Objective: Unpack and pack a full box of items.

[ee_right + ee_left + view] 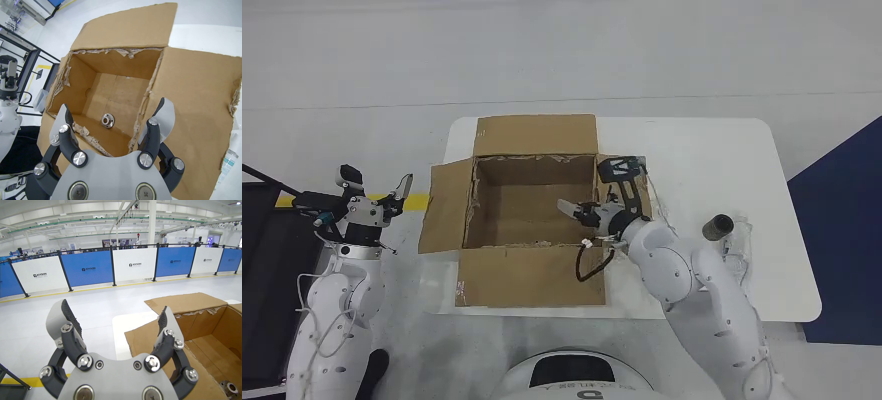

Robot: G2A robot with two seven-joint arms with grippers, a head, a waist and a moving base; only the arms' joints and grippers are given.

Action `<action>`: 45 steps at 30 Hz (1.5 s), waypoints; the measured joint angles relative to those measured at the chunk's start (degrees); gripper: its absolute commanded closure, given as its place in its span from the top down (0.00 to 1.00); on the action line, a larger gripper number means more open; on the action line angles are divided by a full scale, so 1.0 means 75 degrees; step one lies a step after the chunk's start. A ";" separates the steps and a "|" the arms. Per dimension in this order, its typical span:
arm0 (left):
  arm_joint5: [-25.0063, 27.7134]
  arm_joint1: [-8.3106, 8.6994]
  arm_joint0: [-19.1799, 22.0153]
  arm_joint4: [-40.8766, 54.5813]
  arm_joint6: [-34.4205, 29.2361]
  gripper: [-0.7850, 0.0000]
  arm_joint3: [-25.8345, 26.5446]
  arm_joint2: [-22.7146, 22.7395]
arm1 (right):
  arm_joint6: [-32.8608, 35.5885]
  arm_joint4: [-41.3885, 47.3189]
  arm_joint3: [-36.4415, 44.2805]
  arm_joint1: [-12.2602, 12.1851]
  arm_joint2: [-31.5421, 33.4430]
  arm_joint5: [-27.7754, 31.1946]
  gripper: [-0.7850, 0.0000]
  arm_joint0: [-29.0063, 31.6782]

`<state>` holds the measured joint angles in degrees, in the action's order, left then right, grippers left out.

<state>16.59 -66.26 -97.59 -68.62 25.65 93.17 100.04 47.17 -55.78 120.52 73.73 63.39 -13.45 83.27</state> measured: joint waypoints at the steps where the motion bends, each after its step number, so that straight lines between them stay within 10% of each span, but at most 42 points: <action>1: 0.0000 0.0000 0.0000 0.0000 0.0000 1.00 0.0000 0.0000 | 0.0077 -0.0066 0.0026 -0.0002 -0.0121 0.0202 0.94 -0.0043; 14: 0.0000 0.0000 0.0000 0.0000 0.0000 1.00 0.0000 0.0000 | 0.2437 0.0180 -0.2568 0.0697 -0.2645 -0.0267 0.56 -0.3436; 29: 0.0000 0.0000 0.0000 0.0000 0.0000 1.00 0.0000 0.0000 | 0.4236 0.1386 -0.5209 0.1643 -0.3980 -0.1594 0.51 -0.5727; 45: 0.0000 0.0000 0.0000 0.0000 0.0000 1.00 0.0000 0.0000 | 0.4625 0.2614 -0.6560 0.2224 -0.4629 -0.1181 0.56 -0.6110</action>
<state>16.59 -66.26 -97.59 -68.62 25.65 93.17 100.04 81.86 -36.17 71.31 90.41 28.67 -22.31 37.45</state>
